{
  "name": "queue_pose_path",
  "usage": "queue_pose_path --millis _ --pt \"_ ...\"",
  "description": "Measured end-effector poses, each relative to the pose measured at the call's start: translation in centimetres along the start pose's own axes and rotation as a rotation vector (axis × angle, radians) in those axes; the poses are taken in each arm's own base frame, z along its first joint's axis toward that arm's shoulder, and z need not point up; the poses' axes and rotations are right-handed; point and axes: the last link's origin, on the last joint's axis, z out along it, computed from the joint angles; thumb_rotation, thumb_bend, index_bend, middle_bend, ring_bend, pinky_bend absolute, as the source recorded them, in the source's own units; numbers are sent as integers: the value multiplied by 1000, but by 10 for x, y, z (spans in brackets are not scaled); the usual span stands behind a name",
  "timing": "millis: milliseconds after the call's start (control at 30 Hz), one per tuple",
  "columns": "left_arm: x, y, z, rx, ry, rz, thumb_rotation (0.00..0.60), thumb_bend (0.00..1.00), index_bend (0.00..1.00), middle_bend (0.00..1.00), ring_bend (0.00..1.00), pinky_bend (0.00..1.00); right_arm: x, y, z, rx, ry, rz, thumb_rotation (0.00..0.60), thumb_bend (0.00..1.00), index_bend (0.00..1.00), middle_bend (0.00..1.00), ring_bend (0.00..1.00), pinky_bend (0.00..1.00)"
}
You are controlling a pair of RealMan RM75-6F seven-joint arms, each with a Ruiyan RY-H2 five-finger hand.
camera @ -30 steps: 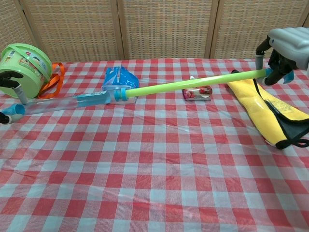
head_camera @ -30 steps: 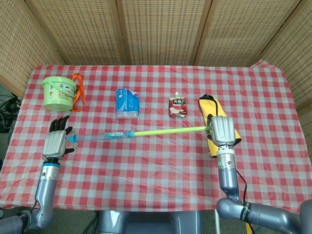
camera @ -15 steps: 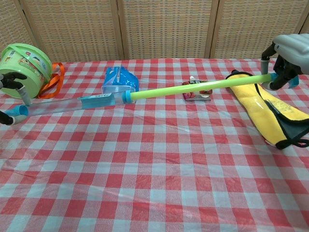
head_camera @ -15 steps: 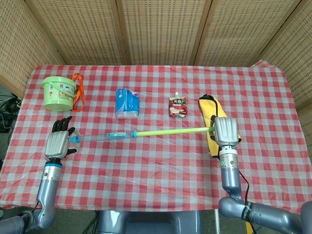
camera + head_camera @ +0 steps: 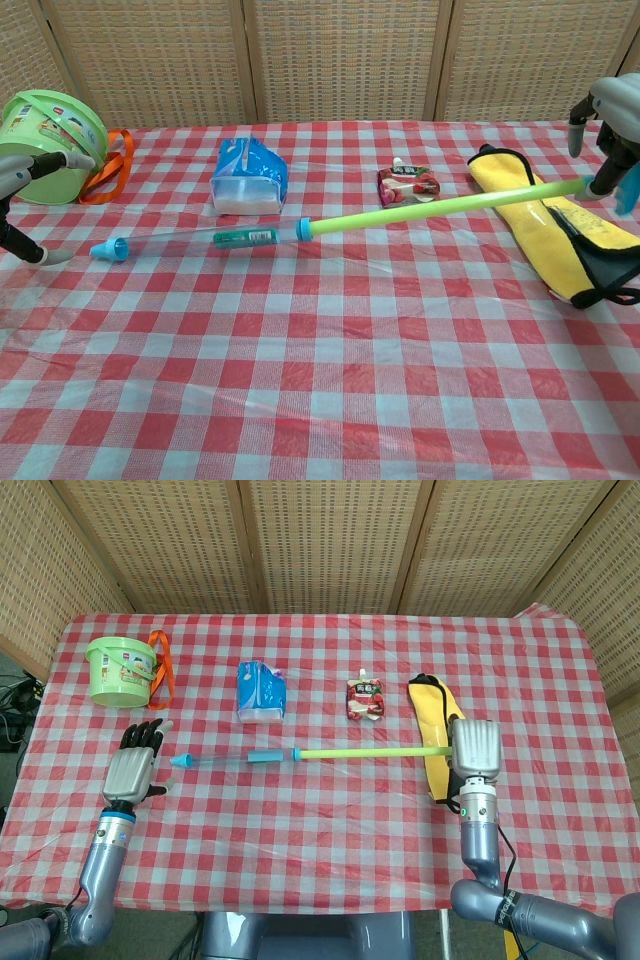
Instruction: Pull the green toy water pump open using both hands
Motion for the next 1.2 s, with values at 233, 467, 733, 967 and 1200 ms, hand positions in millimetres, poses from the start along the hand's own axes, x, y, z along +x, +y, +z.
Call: queue_pose_path --millis 233,467,733,967,1200 --pt "2 -2 -2 4 1 -7 600 231 57 0 0 0 -4 4 -3 -17 -66 -5 600 183 288 404 379 282" --pt "5 -6 -7 4 11 -21 600 231 37 0 0 0 -2 6 -8 21 -72 16 600 181 33 0 0 27" --pt "12 -20 -26 -11 50 -40 600 182 0 0 0 0 5 10 -21 117 -15 113 600 129 0 0 0 0" --pt "26 -62 -64 11 94 49 600 0 0 0 0 0 -2 42 -59 277 47 229 600 15 0 0 0 0" --pt "28 -77 -94 33 95 70 600 0 0 0 0 0 -19 91 -99 311 40 218 600 0 0 0 0 0"
